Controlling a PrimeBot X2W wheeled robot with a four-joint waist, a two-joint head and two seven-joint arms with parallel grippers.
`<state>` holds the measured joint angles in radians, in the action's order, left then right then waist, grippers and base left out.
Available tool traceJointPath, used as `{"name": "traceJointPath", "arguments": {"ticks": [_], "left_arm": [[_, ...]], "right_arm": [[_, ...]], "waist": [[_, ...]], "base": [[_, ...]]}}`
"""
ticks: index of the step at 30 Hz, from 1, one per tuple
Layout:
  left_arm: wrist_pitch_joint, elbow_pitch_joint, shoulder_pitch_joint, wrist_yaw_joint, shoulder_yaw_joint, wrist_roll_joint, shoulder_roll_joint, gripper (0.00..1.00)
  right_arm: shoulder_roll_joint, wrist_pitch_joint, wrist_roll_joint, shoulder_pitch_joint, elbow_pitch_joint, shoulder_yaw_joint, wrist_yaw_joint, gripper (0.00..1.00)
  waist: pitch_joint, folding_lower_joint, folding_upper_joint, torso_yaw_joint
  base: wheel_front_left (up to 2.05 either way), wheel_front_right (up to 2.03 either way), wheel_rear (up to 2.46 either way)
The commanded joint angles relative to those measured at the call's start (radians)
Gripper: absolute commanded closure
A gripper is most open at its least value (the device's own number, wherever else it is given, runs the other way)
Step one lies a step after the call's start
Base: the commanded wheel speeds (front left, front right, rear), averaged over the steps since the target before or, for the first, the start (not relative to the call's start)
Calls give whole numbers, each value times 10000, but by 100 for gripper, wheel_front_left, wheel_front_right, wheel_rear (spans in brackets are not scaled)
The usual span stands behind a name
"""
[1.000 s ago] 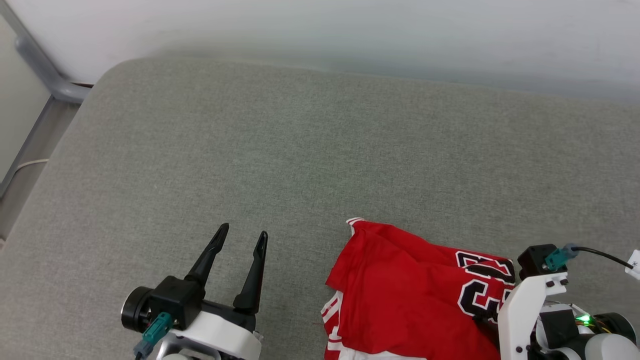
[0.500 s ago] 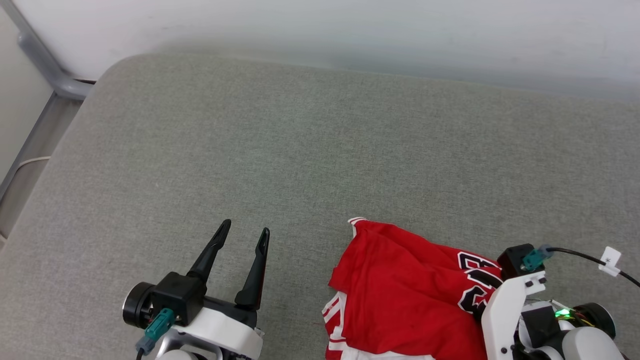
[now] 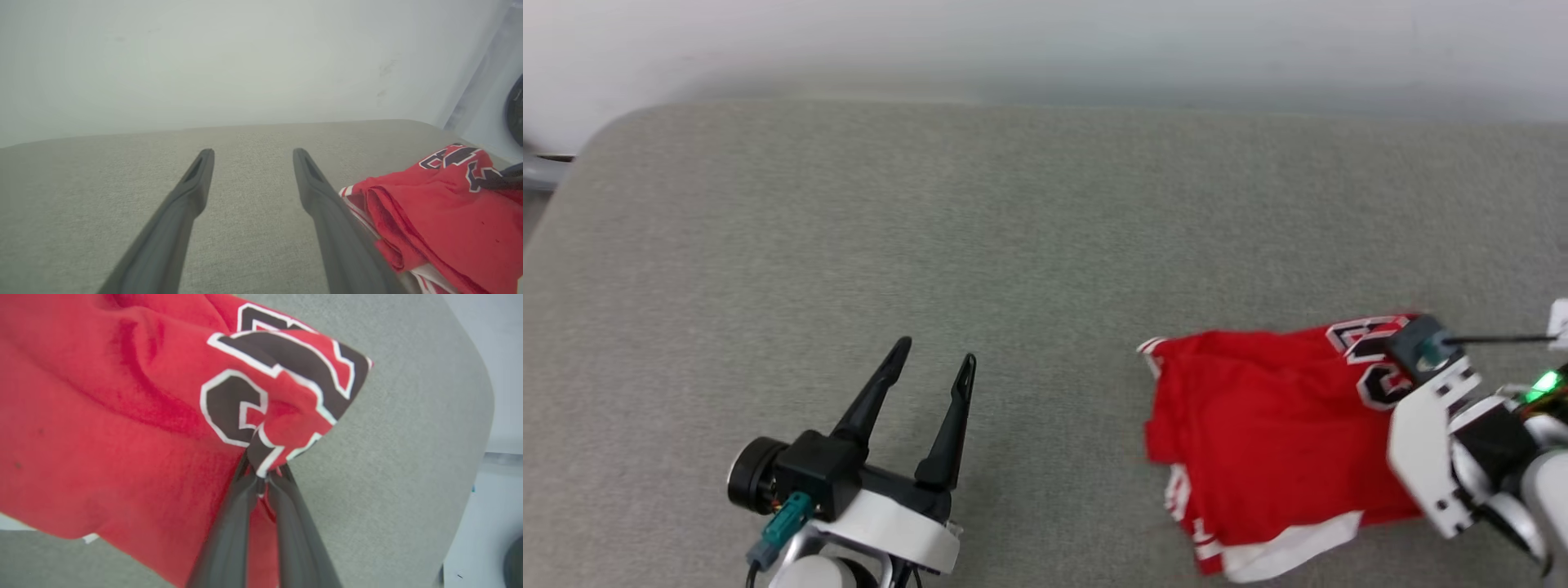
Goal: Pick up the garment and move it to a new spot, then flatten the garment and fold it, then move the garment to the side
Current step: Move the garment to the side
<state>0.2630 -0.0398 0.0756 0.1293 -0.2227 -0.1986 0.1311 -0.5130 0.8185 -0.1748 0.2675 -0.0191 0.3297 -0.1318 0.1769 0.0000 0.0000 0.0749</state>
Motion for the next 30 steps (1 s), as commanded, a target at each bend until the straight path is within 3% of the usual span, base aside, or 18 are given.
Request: {"name": "traceJointPath", "arguments": {"ticks": [1, 4, 5, 9, 15, 20, 30], "left_arm": [[21, 87, 312, 17, -60, 9, 66, 0], [21, 206, 649, 17, -285, 108, 201, 0], [21, 206, 649, 17, -285, 108, 201, 0], [21, 462, 1136, 17, -703, 219, 440, 0], [21, 922, 1930, 17, -1356, 395, 866, 0], [21, 1289, 2551, 17, -1875, 521, 1343, 0], [21, 1943, 3209, 17, -2313, 668, 1893, 0]], "right_arm": [[-647, -75, 99, 516, 105, 168, 21, 100], [-1647, -312, 175, 1229, 114, 488, 23, 100], [-1647, -312, 175, 1229, 114, 488, 23, 100], [-2725, -754, 166, 2104, -214, 750, 23, 100], [-3780, -2006, 147, 3187, -1527, 689, 23, 100], [-4146, -3325, 342, 3942, -3085, 570, 23, 100], [-3625, -5258, 982, 5331, -5949, -464, 23, 100]], "waist": [[528, 0, 0, -543], [993, 0, 0, -986], [993, 0, 0, -986], [1633, 0, 0, -1595], [2662, 0, 0, -2406], [3478, 0, 0, -2888], [4451, 0, 0, -3200]], "base": [[0, 0, 0], [0, 0, 0], [0, 0, 0], [0, 0, 0], [0, 0, 0], [0, 0, 0], [0, 0, 0]]}}
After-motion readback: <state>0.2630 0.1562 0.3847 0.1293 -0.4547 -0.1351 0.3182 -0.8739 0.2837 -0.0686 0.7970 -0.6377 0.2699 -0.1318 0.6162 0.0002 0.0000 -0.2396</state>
